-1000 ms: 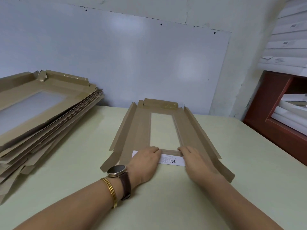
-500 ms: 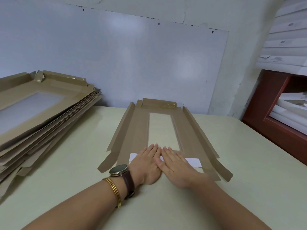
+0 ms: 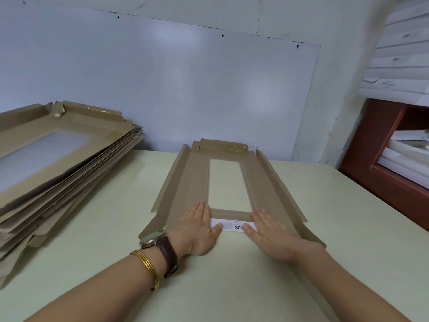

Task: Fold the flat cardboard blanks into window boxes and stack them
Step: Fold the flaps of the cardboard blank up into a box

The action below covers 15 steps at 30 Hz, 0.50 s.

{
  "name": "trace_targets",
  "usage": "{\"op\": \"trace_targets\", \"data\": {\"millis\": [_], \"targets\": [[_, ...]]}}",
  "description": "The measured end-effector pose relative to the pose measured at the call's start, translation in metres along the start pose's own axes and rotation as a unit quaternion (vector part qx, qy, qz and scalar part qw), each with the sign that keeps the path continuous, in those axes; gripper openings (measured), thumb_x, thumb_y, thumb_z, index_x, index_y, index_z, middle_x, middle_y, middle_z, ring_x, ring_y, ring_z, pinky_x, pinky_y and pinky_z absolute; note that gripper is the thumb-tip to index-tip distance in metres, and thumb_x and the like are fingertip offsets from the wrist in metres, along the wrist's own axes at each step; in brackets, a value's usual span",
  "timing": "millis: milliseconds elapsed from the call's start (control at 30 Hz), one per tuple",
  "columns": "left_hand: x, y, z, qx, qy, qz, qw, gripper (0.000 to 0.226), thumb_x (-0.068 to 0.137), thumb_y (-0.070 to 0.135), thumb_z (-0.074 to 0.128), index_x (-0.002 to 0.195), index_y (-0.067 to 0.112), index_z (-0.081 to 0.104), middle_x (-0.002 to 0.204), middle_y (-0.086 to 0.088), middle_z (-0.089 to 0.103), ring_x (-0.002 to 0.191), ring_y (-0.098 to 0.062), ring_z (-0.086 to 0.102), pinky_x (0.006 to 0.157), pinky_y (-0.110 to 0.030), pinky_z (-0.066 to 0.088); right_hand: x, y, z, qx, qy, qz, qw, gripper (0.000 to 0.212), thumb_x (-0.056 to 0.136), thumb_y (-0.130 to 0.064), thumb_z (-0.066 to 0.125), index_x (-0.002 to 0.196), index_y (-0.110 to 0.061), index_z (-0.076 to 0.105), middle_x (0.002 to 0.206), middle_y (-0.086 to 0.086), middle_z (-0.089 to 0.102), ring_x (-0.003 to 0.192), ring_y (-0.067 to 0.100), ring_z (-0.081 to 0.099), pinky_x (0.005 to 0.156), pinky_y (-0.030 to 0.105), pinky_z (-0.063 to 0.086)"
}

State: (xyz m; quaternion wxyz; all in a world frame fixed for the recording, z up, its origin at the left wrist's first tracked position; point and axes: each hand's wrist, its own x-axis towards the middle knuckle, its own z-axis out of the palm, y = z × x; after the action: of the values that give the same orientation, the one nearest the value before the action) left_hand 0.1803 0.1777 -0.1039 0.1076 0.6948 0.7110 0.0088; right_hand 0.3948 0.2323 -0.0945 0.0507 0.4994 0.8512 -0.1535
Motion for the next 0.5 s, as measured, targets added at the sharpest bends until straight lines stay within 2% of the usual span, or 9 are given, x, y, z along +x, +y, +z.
{"op": "trace_targets", "data": {"millis": [233, 500], "targets": [[-0.004, -0.01, 0.002, 0.004, 0.01, -0.012, 1.0, 0.075, 0.1, 0.054, 0.011, 0.152, 0.003, -0.007, 0.16, -0.011, -0.013, 0.148, -0.02, -0.013, 0.118, -0.031, -0.008, -0.005, 0.028, -0.003, -0.003, 0.005, 0.039, 0.999, 0.079, 0.095, -0.065, 0.007, 0.155, -0.015, -0.008, 0.162, -0.006, -0.015, 0.146, 0.005, -0.017, 0.121, 0.031, -0.003], [-0.003, -0.009, 0.0, -0.006, 0.009, -0.021, 1.0, 0.075, 0.1, 0.054, 0.012, 0.152, 0.003, -0.004, 0.161, -0.013, -0.009, 0.149, -0.022, -0.01, 0.12, -0.033, -0.004, -0.008, 0.033, -0.005, -0.017, 0.014, 0.035, 0.999, 0.078, 0.095, -0.065, 0.007, 0.156, -0.017, -0.004, 0.162, -0.007, -0.011, 0.147, 0.005, -0.013, 0.121, 0.032, 0.0]]}}
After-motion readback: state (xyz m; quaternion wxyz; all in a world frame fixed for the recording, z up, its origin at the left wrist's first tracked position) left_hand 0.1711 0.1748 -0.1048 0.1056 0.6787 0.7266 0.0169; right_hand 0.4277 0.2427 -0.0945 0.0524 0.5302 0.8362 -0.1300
